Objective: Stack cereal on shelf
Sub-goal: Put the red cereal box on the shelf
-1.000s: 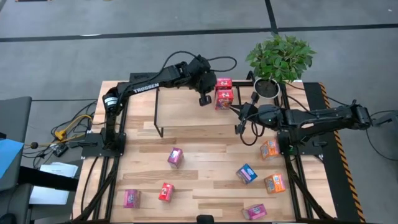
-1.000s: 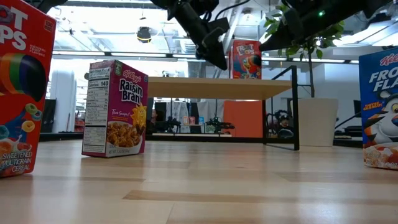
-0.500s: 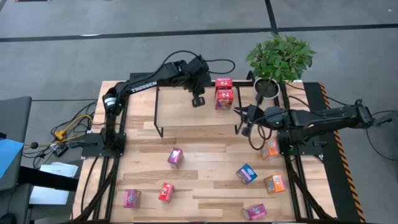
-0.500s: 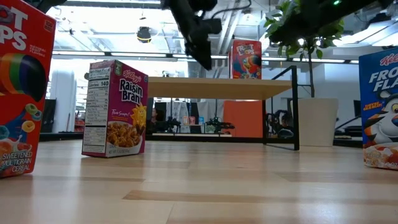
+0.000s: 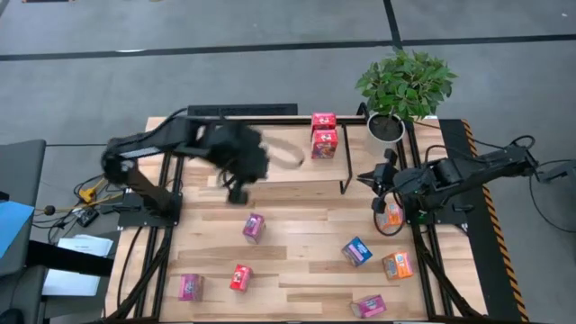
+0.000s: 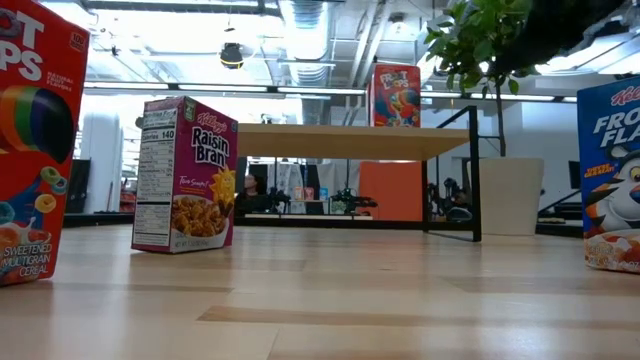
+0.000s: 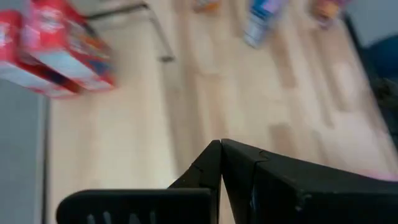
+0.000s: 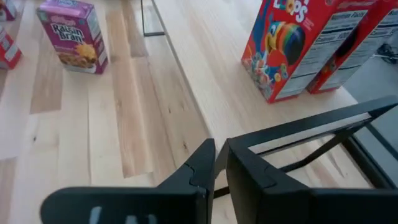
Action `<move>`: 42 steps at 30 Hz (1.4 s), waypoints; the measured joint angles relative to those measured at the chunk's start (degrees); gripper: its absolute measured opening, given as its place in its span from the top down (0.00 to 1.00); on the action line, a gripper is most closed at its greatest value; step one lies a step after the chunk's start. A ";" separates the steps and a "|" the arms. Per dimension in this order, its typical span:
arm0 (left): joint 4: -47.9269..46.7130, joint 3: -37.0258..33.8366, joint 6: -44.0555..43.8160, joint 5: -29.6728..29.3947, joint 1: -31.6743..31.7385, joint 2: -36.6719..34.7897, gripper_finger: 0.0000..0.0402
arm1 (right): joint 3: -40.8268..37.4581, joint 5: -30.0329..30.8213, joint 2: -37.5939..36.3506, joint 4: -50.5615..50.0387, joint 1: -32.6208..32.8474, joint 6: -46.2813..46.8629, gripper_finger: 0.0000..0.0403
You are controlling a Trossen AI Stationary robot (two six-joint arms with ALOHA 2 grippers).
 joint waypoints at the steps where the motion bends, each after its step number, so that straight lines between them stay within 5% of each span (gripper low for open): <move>1: -0.94 -0.67 -2.33 -1.22 -2.57 -1.12 1.00 | 0.00 0.04 0.38 0.38 0.20 0.15 0.84; 9: -5.67 -8.85 -29.17 -11.36 -20.07 -3.98 0.92 | 0.00 0.93 2.79 2.76 0.15 0.16 0.84; 15: -2.07 -19.77 -42.81 -9.52 -27.78 -3.89 0.71 | 0.00 1.38 5.24 2.66 0.15 -1.95 0.81; 25: 14.31 -31.50 -65.73 -3.97 -28.70 -3.89 0.43 | 0.00 0.87 9.47 3.10 0.15 -4.42 0.52; 32: 14.56 -32.06 -79.20 -3.29 -29.03 -1.88 0.40 | 0.00 -0.50 13.19 3.43 0.42 -4.42 0.36; 42: 19.27 -31.98 -83.58 5.67 -29.88 5.69 0.40 | -0.07 -1.74 16.50 4.50 0.68 -5.46 0.34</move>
